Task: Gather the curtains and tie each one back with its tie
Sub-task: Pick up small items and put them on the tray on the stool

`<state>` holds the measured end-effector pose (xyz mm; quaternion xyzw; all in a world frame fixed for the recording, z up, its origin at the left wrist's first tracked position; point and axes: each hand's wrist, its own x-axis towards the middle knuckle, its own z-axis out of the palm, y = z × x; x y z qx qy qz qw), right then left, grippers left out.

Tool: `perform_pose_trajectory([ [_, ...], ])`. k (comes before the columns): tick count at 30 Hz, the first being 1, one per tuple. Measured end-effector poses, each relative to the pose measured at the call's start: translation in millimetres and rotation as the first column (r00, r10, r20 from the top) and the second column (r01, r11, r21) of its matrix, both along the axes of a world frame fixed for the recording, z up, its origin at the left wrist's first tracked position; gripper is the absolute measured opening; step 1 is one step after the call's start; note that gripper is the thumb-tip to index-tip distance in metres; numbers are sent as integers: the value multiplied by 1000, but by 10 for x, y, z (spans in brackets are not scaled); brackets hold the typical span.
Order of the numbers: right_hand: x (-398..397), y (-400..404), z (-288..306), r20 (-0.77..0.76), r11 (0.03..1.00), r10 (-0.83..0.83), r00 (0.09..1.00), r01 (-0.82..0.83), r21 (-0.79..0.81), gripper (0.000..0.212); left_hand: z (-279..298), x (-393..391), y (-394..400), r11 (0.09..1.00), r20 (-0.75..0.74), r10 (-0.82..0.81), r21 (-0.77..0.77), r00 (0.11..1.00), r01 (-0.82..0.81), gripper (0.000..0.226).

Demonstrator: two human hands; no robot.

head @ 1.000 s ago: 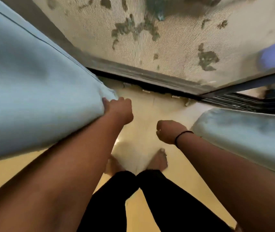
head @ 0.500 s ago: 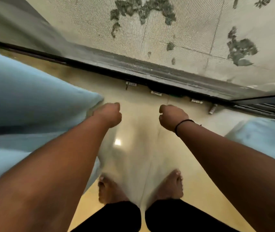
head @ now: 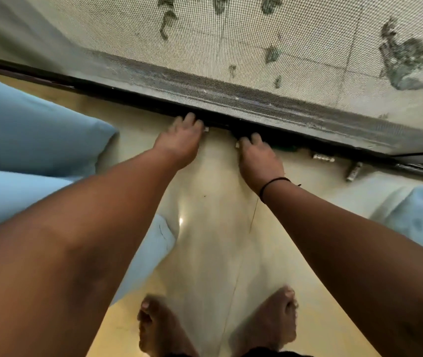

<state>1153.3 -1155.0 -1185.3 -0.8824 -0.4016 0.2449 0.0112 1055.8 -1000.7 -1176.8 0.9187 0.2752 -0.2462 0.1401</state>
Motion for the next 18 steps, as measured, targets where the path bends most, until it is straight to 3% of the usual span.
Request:
perform_pose_trajectory([
  [5, -63, -133, 14, -37, 999, -36, 999, 34, -41, 25, -93, -169, -93, 996, -37, -62, 56, 997, 64, 28],
  [10, -214, -409, 129, 25, 997, 32, 999, -31, -66, 24, 45, -468, -440, 995, -39, 60, -75, 997, -63, 23],
  [18, -677, -1195, 1182, -185, 993, -108, 977, 98, -65, 14, 1054, -886, -1223, 947, -68, 162, -271, 984, -174, 13],
])
